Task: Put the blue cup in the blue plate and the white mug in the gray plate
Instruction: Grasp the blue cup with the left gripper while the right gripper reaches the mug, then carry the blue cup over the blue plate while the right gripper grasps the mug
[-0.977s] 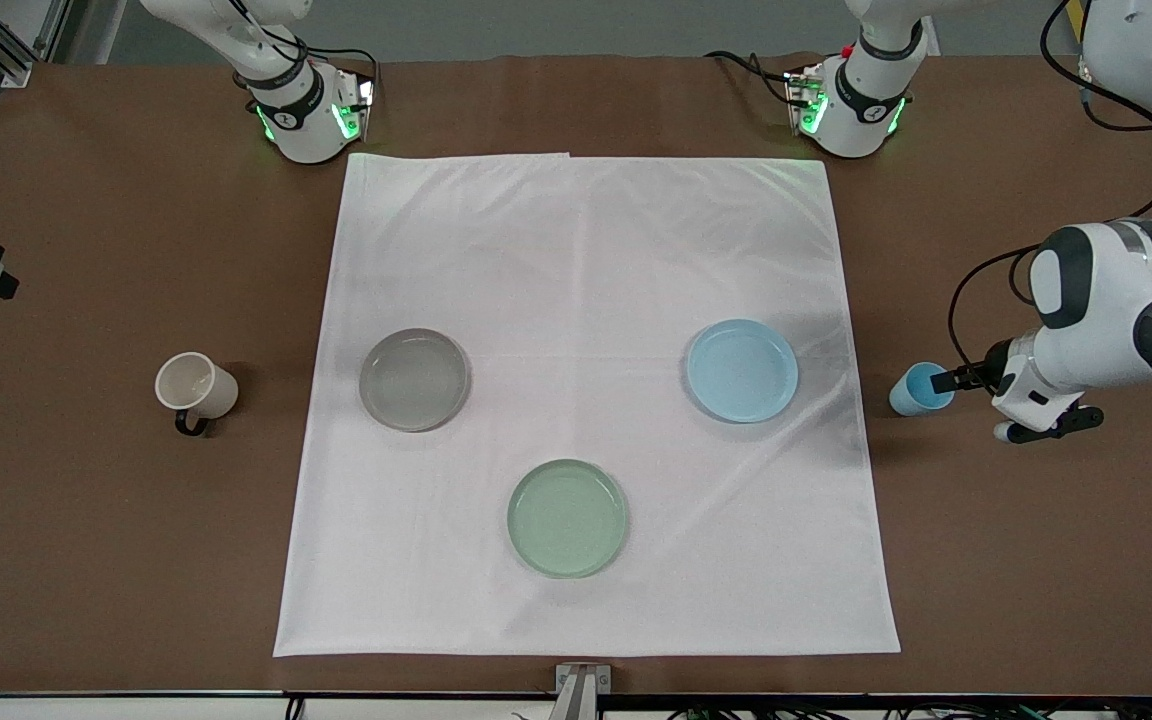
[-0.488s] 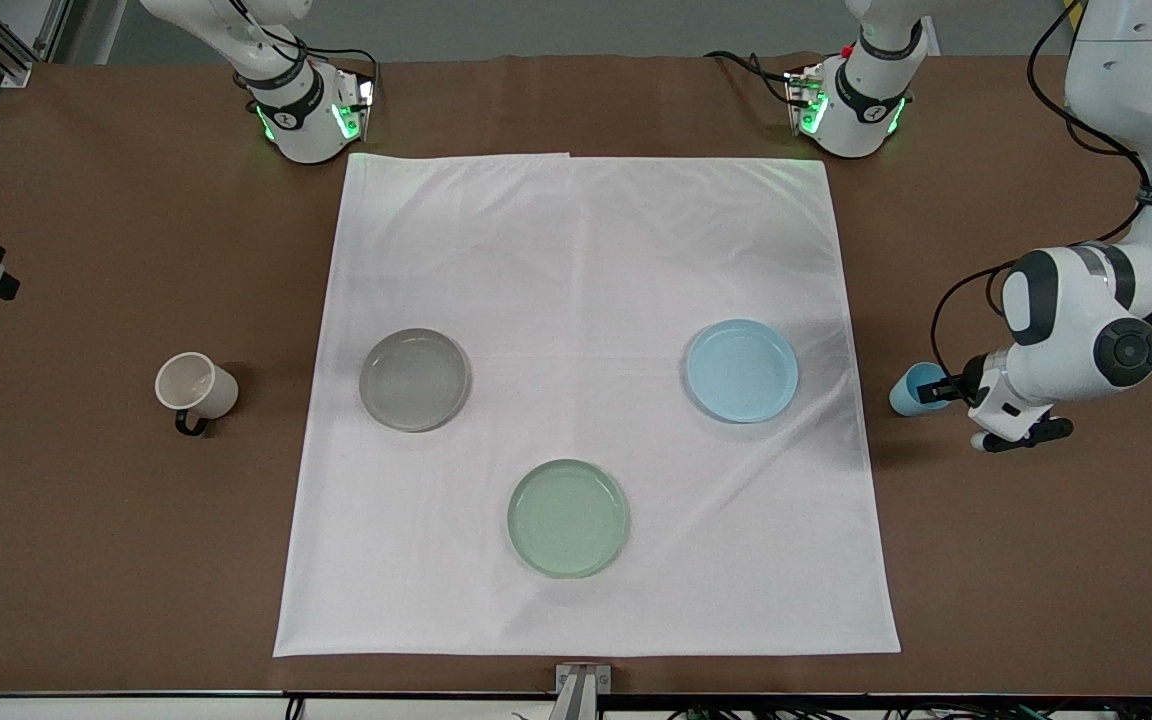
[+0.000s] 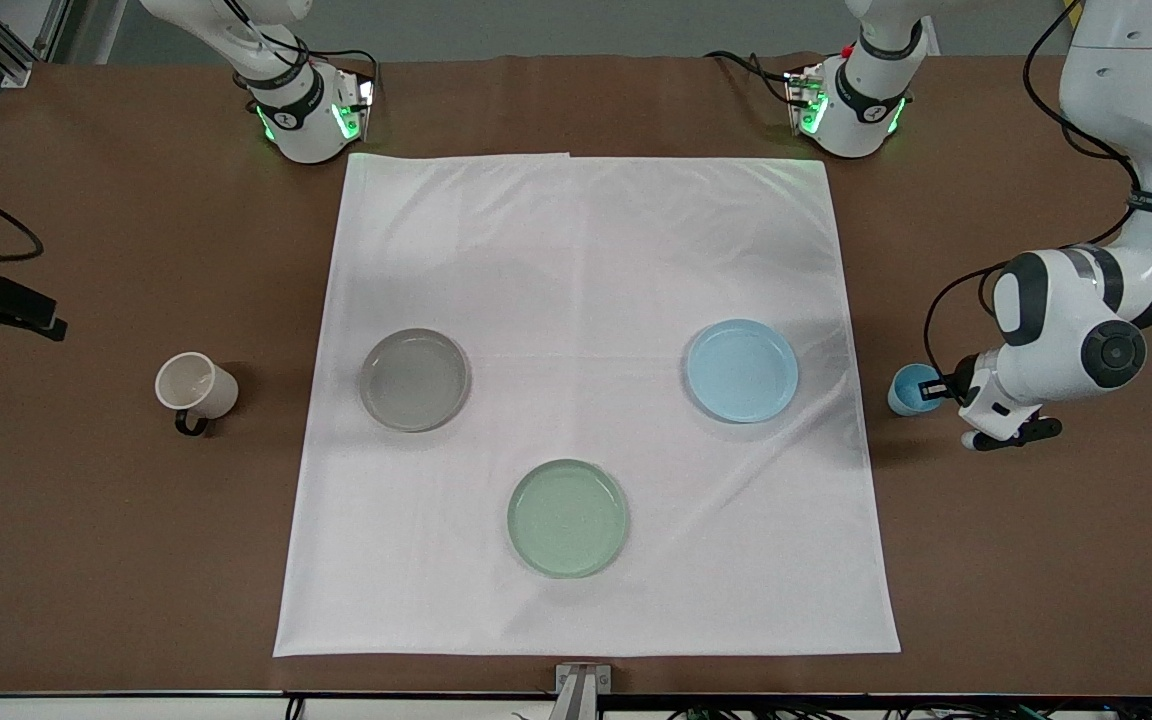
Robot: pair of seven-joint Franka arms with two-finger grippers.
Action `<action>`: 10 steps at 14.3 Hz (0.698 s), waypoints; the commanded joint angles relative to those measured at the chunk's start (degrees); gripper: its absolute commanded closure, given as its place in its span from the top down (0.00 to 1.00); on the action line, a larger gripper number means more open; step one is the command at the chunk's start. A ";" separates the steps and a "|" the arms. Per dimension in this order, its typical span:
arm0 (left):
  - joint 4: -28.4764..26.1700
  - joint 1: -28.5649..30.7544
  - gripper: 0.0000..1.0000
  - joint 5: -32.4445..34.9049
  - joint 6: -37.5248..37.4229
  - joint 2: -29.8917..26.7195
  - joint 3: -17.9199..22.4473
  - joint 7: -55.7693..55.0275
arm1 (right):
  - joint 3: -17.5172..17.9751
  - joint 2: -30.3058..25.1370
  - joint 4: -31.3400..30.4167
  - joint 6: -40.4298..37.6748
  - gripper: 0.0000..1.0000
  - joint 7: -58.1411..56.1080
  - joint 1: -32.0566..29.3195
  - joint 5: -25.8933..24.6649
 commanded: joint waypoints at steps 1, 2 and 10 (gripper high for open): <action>-0.87 0.00 0.00 0.21 -1.61 -3.53 -1.41 -0.50 | 0.17 5.20 -2.33 4.31 1.00 -0.27 -0.17 -2.71; -0.70 0.00 0.00 0.12 -3.46 -4.84 -2.72 -1.29 | 0.17 5.31 -5.40 8.00 1.00 -0.54 -0.17 -2.71; 1.15 -1.05 0.00 0.12 -9.37 -6.80 -19.33 -25.52 | 0.26 8.46 -26.69 38.34 1.00 -2.12 -2.80 -1.92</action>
